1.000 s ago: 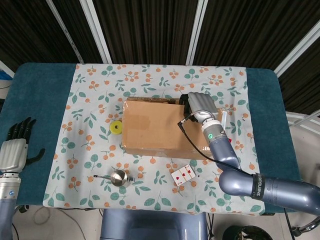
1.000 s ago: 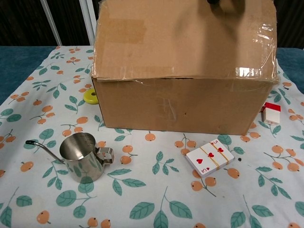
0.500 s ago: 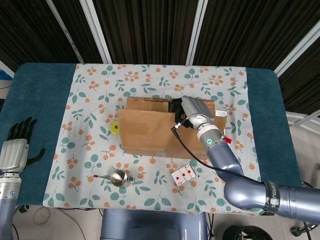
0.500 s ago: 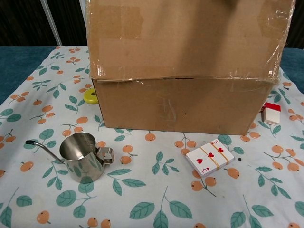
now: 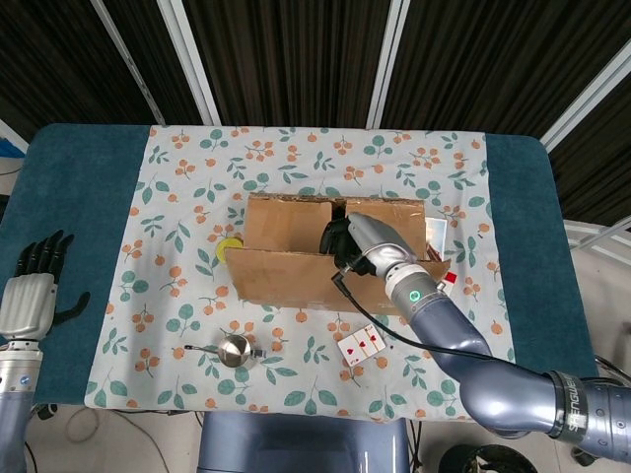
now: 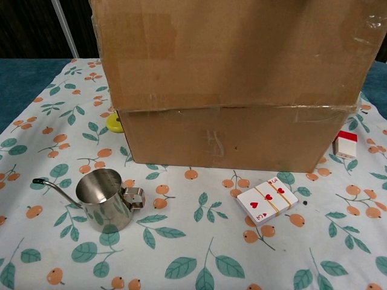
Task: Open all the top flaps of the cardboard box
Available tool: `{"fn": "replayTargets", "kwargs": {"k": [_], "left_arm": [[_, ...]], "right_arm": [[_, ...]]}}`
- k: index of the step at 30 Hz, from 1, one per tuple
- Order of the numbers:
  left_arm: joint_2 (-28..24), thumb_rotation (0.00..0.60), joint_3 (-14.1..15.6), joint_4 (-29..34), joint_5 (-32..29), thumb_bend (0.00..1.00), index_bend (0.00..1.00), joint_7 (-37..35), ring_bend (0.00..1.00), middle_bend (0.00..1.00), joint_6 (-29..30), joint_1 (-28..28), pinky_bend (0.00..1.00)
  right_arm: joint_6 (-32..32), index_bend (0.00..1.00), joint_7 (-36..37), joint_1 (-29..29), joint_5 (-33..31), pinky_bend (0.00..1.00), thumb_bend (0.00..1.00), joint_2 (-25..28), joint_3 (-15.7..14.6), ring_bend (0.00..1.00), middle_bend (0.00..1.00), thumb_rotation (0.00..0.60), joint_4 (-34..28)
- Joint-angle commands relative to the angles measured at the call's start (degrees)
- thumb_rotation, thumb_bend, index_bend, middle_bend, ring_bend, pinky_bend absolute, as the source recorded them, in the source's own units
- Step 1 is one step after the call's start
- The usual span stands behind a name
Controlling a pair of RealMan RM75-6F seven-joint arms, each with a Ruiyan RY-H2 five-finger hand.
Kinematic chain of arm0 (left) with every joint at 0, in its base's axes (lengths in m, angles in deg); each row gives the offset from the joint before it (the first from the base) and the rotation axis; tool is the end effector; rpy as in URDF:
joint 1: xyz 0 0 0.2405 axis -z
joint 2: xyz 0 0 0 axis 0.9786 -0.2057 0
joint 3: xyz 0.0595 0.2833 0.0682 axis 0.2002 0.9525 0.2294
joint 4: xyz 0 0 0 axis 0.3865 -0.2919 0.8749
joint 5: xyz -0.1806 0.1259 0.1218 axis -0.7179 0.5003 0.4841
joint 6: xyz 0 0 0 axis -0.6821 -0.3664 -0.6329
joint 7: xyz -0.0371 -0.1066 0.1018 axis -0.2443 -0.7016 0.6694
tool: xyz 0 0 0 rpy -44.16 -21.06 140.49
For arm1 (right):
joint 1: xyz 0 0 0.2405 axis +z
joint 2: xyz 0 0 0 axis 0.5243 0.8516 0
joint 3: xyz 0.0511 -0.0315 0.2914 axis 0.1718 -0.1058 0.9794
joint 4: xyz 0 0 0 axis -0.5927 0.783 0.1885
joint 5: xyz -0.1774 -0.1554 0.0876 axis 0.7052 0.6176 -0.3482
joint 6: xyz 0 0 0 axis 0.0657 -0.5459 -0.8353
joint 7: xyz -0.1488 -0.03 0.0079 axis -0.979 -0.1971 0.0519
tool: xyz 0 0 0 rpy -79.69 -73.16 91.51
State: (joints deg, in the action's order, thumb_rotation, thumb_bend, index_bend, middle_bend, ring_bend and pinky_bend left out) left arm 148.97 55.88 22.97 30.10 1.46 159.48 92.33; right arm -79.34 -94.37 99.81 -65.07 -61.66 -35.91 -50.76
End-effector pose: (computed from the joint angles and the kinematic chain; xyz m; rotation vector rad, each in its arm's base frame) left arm -0.3574 0.2779 0.1033 -1.3294 -0.9185 -0.9057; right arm 0.0345 -0.3806 0.1198 1.6110 -1.7750 1.0106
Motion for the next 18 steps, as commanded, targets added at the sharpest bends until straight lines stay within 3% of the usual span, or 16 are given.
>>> {"fn": "replayTargets", "kwargs": {"k": [1, 7, 18], "left_arm": [[0.0, 0.6, 0.0, 0.0, 0.0, 0.28, 0.0, 0.0, 0.0, 0.0, -0.1, 0.0, 0.0], [0.1, 0.6, 0.0, -0.1, 0.0, 0.28, 0.0, 0.1, 0.0, 0.0, 0.0, 0.0, 0.0], [0.1, 0.6, -0.1, -0.1, 0.0, 0.28, 0.0, 0.1, 0.0, 0.0, -0.1, -0.1, 0.0]], "right_arm": [[9.0, 0.55, 2.5, 0.4, -6.4, 0.44, 1.0, 4.4, 0.2, 0.57, 0.58, 0.6, -1.2], [16.9, 0.55, 3.4, 2.1, -8.4, 0.44, 1.0, 9.0, -2.2, 0.57, 0.58, 0.6, -1.2], [18.7, 0.55, 8.4, 3.6, -5.0, 0.44, 1.0, 10.8, -4.2, 0.57, 0.58, 0.6, -1.0]]}}
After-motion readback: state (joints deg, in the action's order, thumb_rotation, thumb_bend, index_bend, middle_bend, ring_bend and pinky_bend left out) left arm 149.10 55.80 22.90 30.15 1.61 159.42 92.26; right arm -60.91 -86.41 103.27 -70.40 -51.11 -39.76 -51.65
